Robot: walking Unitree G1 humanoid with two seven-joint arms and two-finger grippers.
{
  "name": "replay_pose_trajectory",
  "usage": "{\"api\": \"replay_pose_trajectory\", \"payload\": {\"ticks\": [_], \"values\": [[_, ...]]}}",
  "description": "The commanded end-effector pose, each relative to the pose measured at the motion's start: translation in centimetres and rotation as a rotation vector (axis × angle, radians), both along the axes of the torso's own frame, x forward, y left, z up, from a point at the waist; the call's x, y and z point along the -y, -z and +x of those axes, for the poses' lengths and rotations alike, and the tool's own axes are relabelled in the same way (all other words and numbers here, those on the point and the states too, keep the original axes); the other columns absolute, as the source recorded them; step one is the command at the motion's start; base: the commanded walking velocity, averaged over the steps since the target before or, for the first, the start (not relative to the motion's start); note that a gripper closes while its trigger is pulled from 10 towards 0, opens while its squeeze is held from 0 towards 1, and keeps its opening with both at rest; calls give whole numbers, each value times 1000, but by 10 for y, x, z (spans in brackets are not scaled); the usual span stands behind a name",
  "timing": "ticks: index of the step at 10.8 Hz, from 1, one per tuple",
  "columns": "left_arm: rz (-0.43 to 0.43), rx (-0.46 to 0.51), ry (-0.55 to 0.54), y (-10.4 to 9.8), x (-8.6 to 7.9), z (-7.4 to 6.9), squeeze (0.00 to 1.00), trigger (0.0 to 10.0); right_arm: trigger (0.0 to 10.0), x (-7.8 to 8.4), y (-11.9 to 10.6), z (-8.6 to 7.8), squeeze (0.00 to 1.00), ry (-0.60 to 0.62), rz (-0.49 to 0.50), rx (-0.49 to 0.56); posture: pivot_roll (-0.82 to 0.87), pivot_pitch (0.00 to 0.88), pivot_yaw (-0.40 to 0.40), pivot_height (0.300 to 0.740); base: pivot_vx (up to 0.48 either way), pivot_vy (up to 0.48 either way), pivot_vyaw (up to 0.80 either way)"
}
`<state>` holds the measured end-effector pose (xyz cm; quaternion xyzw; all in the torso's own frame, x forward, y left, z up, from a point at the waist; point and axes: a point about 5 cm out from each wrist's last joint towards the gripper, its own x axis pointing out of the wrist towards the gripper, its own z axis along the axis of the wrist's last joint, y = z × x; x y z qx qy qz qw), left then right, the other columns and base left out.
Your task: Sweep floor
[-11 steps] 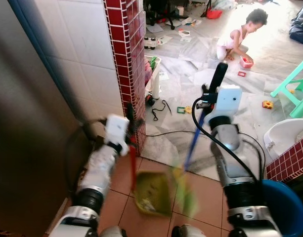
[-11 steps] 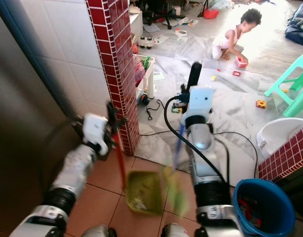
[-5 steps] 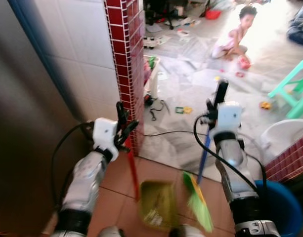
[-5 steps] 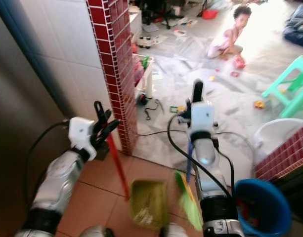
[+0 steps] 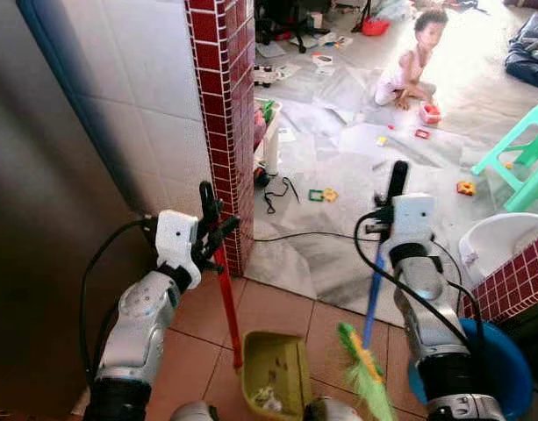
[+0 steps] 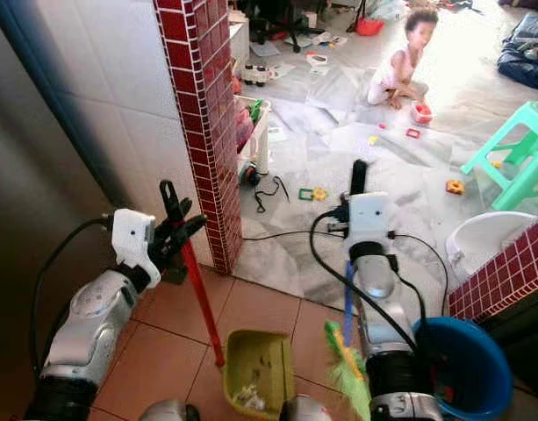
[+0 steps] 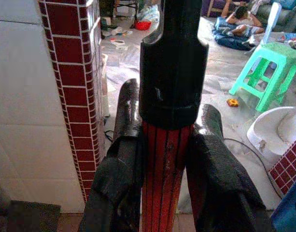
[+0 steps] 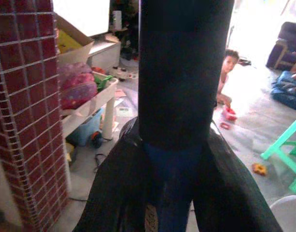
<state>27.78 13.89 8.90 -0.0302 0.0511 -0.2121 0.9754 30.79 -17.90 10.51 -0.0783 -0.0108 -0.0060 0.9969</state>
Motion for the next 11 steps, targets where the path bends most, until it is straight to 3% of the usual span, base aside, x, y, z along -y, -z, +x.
{"api": "replay_pose_trajectory", "payload": {"ticks": [1,4,7,11], "values": [[-5,30,-1,-9,-3,-2,0,10000,10000,-7,-8,0,0,-35,18,21,-32,0,47,740,0,0,0],[-26,1,6,-8,-5,-8,0,10000,10000,-14,-15,-12,0,-93,31,44,-45,0,50,740,0,0,0],[-57,19,-28,-13,-3,-10,0,10000,10000,-17,-6,-15,0,127,124,66,-28,0,27,740,0,0,-710],[-77,18,39,-16,11,-9,0,10000,10000,-16,-5,-13,0,67,82,46,-59,0,19,740,0,0,0]]}}
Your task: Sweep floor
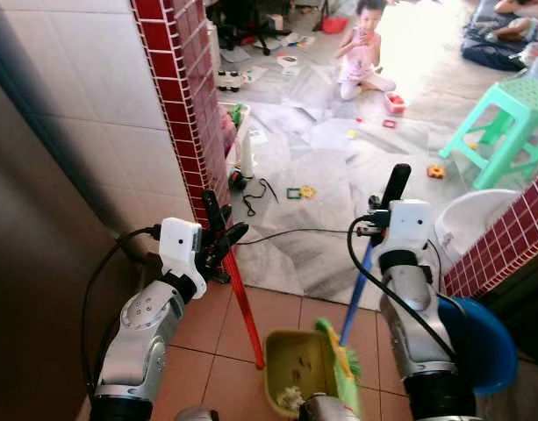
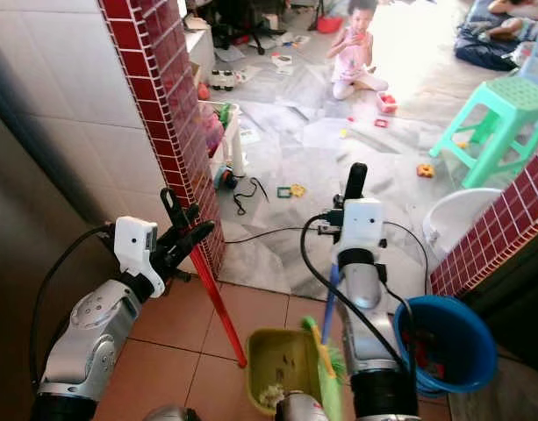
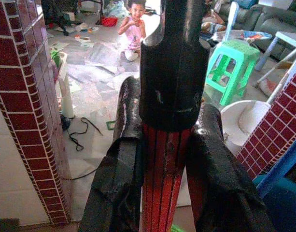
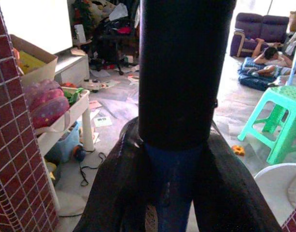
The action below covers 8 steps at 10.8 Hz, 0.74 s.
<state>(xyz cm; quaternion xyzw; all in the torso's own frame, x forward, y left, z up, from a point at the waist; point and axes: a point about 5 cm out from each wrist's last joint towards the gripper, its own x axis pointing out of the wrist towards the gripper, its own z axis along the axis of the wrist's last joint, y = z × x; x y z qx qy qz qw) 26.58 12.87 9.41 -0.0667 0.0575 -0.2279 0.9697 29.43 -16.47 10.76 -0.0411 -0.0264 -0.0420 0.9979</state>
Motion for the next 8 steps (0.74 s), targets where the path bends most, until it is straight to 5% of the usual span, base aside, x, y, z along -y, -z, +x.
{"api": "replay_pose_trajectory", "payload": {"ticks": [1,8], "values": [[-12,43,2,-11,2,4,0,10000,10000,1,0,4,0,-3,-8,1,-58,0,17,740,-255,0,-631],[-10,47,-3,-13,4,11,0,10000,10000,2,-2,11,0,-11,-16,11,-61,0,10,740,-387,0,-687]]}}
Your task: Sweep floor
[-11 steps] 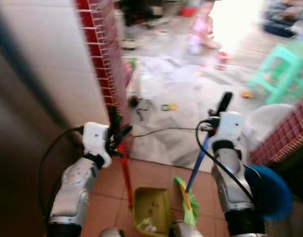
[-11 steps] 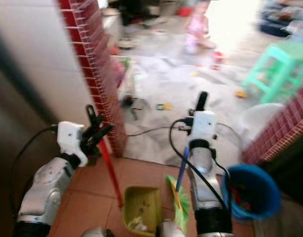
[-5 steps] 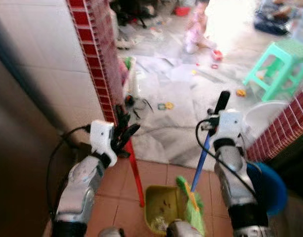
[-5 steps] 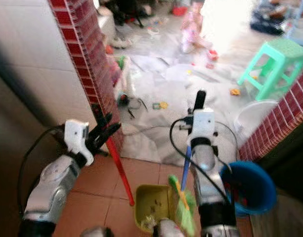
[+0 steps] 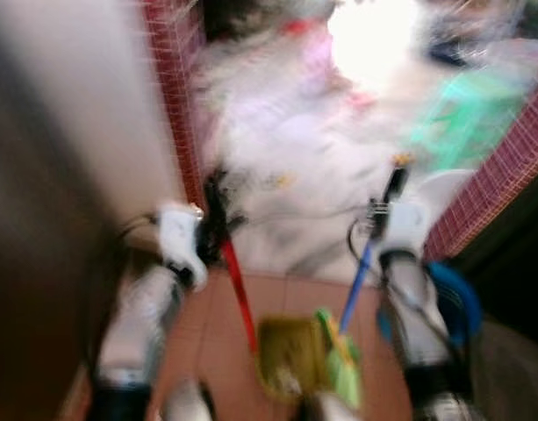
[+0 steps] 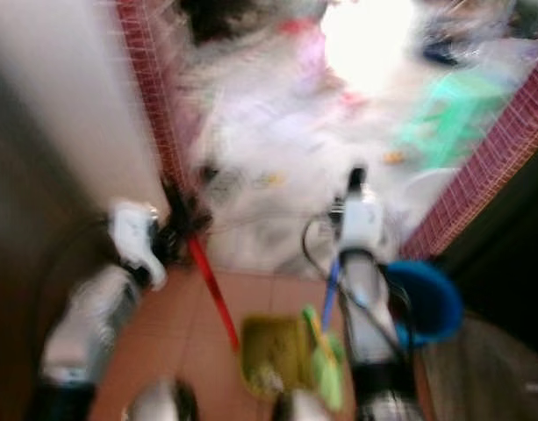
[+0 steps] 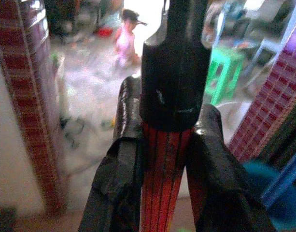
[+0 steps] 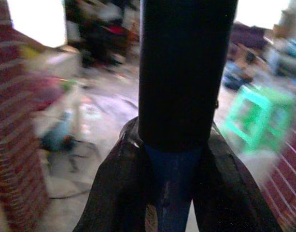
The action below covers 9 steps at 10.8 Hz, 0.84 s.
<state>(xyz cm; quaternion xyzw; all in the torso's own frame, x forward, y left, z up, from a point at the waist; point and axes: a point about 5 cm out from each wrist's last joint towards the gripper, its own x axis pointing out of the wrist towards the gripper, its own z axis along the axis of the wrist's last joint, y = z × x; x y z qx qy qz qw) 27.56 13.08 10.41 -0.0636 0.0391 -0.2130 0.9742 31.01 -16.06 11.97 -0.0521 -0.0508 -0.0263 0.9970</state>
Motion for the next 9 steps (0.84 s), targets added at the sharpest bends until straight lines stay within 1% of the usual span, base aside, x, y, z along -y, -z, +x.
{"api": "replay_pose_trajectory", "payload": {"ticks": [1,5,9], "values": [[-6,13,29,-4,6,1,0,10000,10000,6,8,-4,0,22,7,-31,-61,0,8,740,-405,0,-681],[3,12,25,-3,5,2,0,10000,10000,8,6,-4,0,34,1,-26,-63,0,6,740,-377,0,-684],[1,9,7,-2,1,4,0,10000,10000,10,8,-4,0,40,-11,-36,-62,0,0,740,0,0,-666]]}}
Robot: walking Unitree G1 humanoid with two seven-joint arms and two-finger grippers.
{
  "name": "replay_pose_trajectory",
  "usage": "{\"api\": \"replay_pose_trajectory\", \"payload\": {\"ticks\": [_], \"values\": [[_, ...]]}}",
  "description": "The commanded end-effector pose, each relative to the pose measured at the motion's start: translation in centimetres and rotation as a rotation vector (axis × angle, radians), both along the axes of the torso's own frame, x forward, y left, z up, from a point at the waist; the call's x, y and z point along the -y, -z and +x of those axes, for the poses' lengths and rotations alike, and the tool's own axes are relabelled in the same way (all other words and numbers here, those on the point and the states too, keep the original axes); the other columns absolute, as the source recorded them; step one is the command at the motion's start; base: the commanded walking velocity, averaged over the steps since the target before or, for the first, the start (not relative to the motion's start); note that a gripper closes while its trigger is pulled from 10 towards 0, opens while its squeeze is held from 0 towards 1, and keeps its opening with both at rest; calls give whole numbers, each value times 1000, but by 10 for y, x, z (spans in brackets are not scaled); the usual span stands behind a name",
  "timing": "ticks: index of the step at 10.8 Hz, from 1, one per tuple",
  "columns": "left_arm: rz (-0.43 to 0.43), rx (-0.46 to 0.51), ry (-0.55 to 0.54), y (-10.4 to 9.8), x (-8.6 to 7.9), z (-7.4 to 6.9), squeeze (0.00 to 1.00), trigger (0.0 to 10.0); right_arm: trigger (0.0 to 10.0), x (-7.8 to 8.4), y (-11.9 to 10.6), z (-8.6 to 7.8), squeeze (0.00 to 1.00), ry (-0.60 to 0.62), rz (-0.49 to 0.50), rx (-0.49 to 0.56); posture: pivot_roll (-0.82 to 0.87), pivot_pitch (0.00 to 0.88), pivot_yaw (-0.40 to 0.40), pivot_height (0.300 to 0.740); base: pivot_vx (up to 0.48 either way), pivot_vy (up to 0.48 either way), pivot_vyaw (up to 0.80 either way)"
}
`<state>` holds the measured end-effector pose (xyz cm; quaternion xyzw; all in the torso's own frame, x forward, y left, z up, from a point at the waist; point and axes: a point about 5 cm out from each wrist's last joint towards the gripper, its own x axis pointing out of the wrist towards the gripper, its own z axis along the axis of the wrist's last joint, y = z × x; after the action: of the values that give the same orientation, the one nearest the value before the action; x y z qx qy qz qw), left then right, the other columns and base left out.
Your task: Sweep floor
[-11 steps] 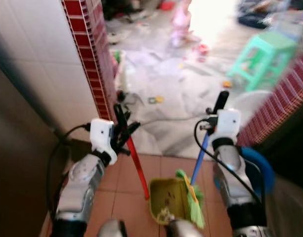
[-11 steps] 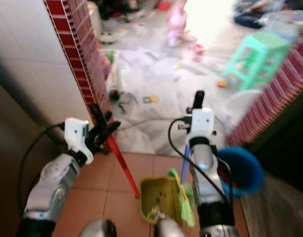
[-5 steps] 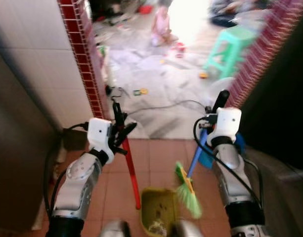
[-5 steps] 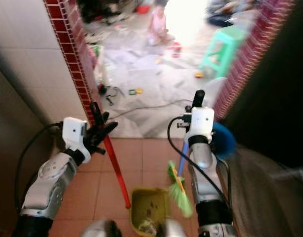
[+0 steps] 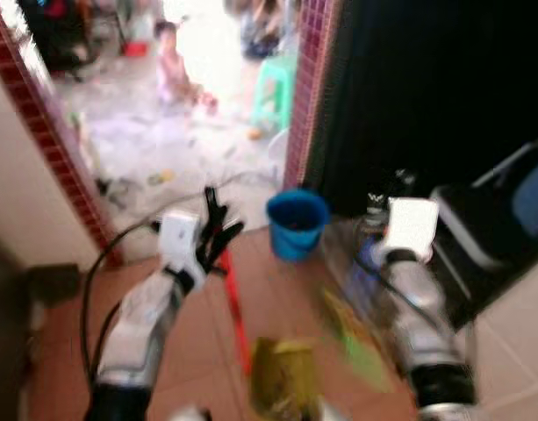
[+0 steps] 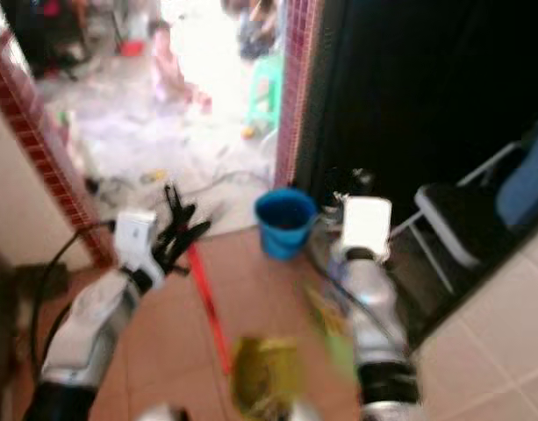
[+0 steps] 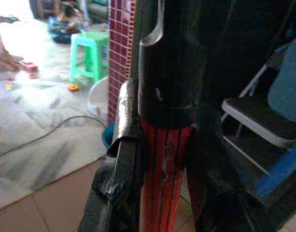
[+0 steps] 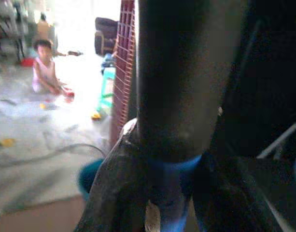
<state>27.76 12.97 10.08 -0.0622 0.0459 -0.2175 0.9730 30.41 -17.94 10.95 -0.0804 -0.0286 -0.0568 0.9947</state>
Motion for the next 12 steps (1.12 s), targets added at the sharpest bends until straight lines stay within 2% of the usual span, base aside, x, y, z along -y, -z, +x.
{"api": "replay_pose_trajectory", "payload": {"ticks": [1,5,8,9,10,12], "values": [[-4,32,-4,-7,-2,2,0,10000,10000,-5,-2,1,0,-1,21,12,-62,0,-1,740,0,0,-425],[-22,51,-28,-12,-10,10,0,10000,10000,6,-3,2,0,43,-12,13,-64,0,1,740,0,0,0],[-22,52,-49,-11,-12,13,0,10000,10000,5,-5,1,0,42,0,30,-68,0,7,740,0,0,0],[-18,91,-101,-16,-19,16,0,10000,10000,4,-5,-1,0,41,0,35,-67,0,10,740,0,0,0],[-50,135,-169,-28,-27,23,0,10000,10000,6,-1,-3,0,40,-4,31,-68,0,13,740,0,0,0],[-133,150,-205,-41,-37,31,0,10000,10000,9,-2,-2,0,47,-7,33,-69,0,15,740,0,0,0]]}}
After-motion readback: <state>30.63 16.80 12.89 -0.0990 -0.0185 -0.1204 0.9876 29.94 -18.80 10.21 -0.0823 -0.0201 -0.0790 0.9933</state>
